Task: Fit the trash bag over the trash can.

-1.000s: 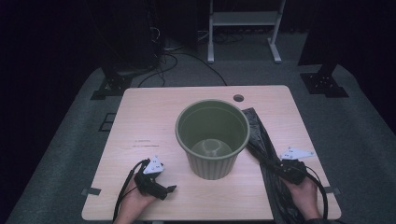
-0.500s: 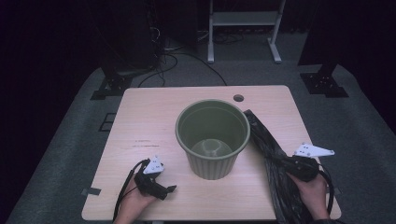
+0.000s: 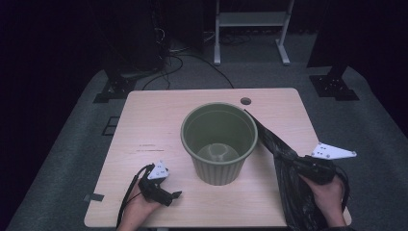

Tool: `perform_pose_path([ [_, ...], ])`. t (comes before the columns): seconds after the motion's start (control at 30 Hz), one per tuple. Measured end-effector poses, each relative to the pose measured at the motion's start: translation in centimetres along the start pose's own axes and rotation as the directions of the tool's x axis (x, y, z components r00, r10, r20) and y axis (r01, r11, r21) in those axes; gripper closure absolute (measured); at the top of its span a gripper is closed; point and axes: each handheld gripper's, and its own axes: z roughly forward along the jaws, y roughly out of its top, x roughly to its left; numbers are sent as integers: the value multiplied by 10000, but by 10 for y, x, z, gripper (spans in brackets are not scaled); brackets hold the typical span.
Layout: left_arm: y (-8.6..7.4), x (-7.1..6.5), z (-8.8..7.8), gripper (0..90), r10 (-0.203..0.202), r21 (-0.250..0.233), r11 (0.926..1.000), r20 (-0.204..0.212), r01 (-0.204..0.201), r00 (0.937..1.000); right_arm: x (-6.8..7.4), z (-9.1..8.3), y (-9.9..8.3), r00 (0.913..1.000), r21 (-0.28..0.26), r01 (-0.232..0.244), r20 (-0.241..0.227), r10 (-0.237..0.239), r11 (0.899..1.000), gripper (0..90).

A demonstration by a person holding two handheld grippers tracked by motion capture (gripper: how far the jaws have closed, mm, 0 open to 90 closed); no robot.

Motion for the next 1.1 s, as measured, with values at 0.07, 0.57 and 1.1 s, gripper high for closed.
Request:
perform_pose_path([
  [0.07,0,0,0,0,0,1,10000,2,0,10000,0,-2,2,10000,-94,-21,-43,20,10000,896],
  [0.57,0,0,0,0,-21,-21,10000,3,21,10000,-7,-23,35,9970,-1147,-47,-777,-43,9934,897],
  [1.1,0,0,0,0,-18,7,10000,-18,18,10000,-13,-46,94,9945,-2347,363,-869,-581,9714,900],
])
